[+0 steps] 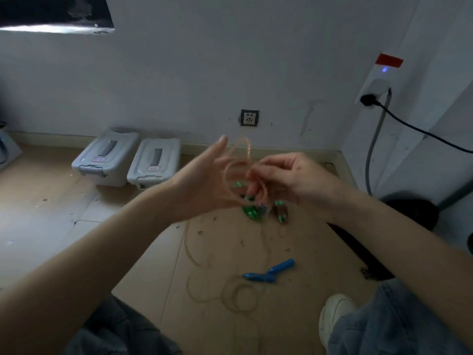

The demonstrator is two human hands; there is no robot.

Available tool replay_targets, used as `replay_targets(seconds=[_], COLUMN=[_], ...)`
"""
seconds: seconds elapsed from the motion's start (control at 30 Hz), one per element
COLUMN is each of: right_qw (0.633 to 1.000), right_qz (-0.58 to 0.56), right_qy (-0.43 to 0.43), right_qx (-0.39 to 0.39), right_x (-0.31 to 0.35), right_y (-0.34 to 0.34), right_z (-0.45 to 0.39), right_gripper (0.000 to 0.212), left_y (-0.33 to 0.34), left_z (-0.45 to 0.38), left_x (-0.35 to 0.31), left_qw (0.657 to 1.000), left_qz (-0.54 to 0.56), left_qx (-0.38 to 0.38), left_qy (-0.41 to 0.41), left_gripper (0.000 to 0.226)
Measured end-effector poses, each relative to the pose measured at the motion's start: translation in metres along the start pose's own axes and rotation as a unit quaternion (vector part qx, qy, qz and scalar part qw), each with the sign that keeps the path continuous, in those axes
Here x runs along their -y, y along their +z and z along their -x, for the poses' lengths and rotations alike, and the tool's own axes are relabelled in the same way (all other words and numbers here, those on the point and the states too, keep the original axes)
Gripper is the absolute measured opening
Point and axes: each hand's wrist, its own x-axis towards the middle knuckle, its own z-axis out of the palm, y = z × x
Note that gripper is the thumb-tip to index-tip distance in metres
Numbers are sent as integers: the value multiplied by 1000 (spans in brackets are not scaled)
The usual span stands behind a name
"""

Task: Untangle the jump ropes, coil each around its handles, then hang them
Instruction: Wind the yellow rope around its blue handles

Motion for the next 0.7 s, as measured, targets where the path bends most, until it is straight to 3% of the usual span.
replay_targets(seconds=[0.1, 0.2, 0.33, 0.43, 0.5, 0.57, 0.7], right_qw=[995, 987, 981, 980, 969, 941, 832], right_qz=[-14, 92, 145, 147, 201, 293, 521], right_qy=[-14, 3, 47, 84, 81, 28, -37], right_qx=[-94, -133, -123, -100, -116, -165, -187], right_x=[10, 10, 4, 5, 7, 8, 7], right_y=[-11, -11, -10, -14, -20, -27, -29], right_z=[-1, 2, 3, 2, 2, 1, 1], right_gripper=[22, 23, 22, 22, 15, 11, 17], left_y=[2, 4, -4, -9, -18, -29, -29], left_z=[5, 4, -4, -6, -3, 0, -1], left_x=[16, 15, 7, 0, -7, -9, 0], left_qw=[990, 988, 984, 979, 960, 939, 909], left_qz=[-32, -80, -149, -11, -1, -37, -190], left_qx=[109, 117, -90, -192, -270, -330, -363], left_qy=[-86, -58, 30, 60, 73, 90, 83], left_gripper=[69, 42, 12, 14, 14, 12, 12])
